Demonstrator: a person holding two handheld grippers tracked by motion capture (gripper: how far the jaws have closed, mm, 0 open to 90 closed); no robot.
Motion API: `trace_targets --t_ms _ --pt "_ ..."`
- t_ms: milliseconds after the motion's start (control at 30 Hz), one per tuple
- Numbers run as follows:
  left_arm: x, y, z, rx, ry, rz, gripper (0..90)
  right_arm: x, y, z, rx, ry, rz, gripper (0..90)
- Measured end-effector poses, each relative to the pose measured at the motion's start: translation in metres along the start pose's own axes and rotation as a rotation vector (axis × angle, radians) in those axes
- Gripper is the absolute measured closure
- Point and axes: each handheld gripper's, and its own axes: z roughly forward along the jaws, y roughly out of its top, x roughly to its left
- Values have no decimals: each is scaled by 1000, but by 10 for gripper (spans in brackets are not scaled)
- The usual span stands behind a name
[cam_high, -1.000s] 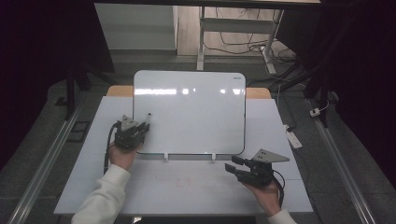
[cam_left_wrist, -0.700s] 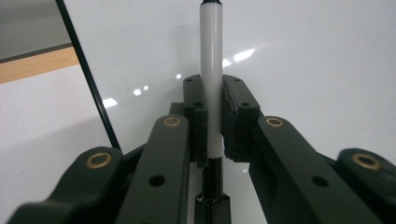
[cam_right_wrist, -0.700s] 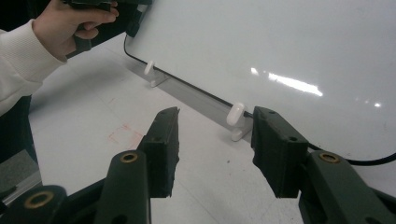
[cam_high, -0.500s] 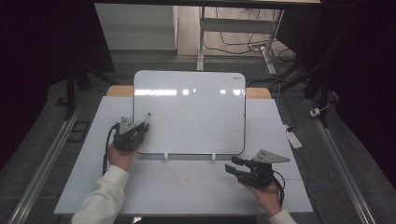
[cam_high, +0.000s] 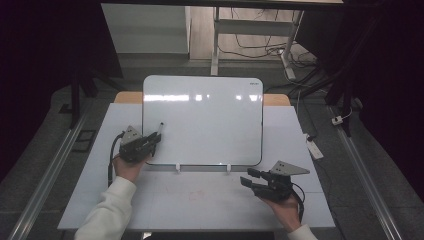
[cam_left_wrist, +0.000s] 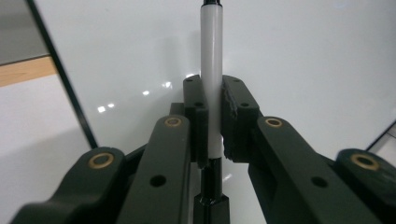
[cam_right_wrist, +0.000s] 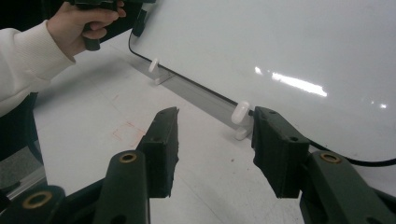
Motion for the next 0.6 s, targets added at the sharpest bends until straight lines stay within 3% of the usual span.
trace_targets --t_ms 300,600 --pt "4 -2 2 -14 -25 -10 792 0 -1 1 5 0 -2 507" --pt "5 -2 0 -21 -7 -4 757 1 -1 2 6 4 -5 507"
